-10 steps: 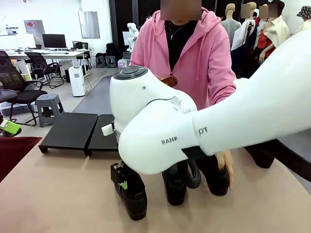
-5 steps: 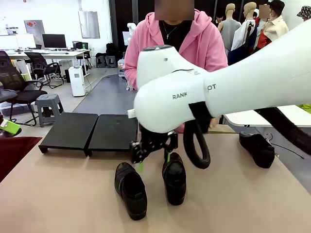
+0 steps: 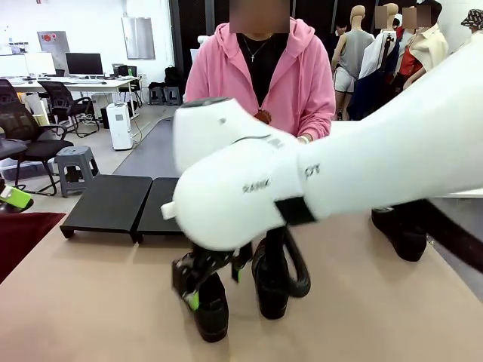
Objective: Organize the shoes by placing them on the stand.
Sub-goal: Pick up one Shoe and place it in the middle of the table.
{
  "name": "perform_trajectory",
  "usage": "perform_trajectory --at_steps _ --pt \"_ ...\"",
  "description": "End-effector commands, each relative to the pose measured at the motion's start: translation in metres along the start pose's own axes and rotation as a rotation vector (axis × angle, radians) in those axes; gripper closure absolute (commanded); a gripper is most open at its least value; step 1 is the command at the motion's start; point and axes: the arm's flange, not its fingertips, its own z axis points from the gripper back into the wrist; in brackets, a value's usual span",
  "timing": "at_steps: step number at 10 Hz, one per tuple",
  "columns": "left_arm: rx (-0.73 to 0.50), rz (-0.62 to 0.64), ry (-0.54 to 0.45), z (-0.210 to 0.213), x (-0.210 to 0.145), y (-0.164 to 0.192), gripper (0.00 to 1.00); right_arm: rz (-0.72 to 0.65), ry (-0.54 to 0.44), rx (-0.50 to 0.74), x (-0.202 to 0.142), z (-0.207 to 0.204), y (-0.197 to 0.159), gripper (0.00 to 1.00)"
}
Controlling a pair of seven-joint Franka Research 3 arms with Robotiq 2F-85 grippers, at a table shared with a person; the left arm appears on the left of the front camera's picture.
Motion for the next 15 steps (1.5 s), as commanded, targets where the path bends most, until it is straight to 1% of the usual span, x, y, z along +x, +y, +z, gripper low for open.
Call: perform_trajectory --at_steps 1,2,3,4,5,6,7,8,9,10,11,15 --pt "-0.013 -0.013 -0.003 0.001 -0.001 0.001 0.0 -0.138 -0.006 0.082 -0.015 0.056 -0.109 0.0" --pt "-0.013 -0.013 -0.003 0.001 -0.001 0.001 0.0 -0.19 0.022 0.134 -0.041 0.083 -0.162 0.0" --pt "-0.013 -0.013 -0.003 0.001 -0.001 0.001 0.0 -0.321 0.031 0.171 -0.074 0.107 -0.225 0.0" --pt "-0.013 -0.013 -0.003 0.001 -0.001 0.001 0.0 -0.44 0.043 0.254 -0.103 0.119 -0.28 0.0" --pt "-0.013 -0.013 -0.003 0.001 -0.001 0.001 0.0 -0.512 0.076 0.386 -0.136 0.122 -0.33 0.0" --pt "-0.013 -0.013 -0.003 0.001 -0.001 0.001 0.0 -0.582 0.061 0.516 -0.171 0.119 -0.372 0.0" --pt "-0.013 -0.013 -0.003 0.001 -0.001 0.001 0.0 -0.654 0.025 0.618 -0.205 0.109 -0.406 0.0" --pt "-0.013 -0.013 -0.003 0.001 -0.001 0.001 0.0 -0.684 -0.032 0.728 -0.242 0.093 -0.435 0.0" --pt "-0.013 -0.013 -0.003 0.001 -0.001 0.001 0.0 -0.696 -0.113 0.832 -0.266 0.079 -0.457 0.0" --pt "-0.013 -0.013 -0.003 0.001 -0.001 0.001 0.0 -0.721 -0.183 0.897 -0.279 0.065 -0.472 0.0" --pt "-0.013 -0.013 -0.003 0.001 -0.001 0.001 0.0 -0.712 -0.014 0.713 -0.266 0.093 -0.452 0.0" --pt "-0.013 -0.013 -0.003 0.001 -0.001 0.001 0.0 -0.712 -0.014 0.713 -0.266 0.093 -0.452 0.0"
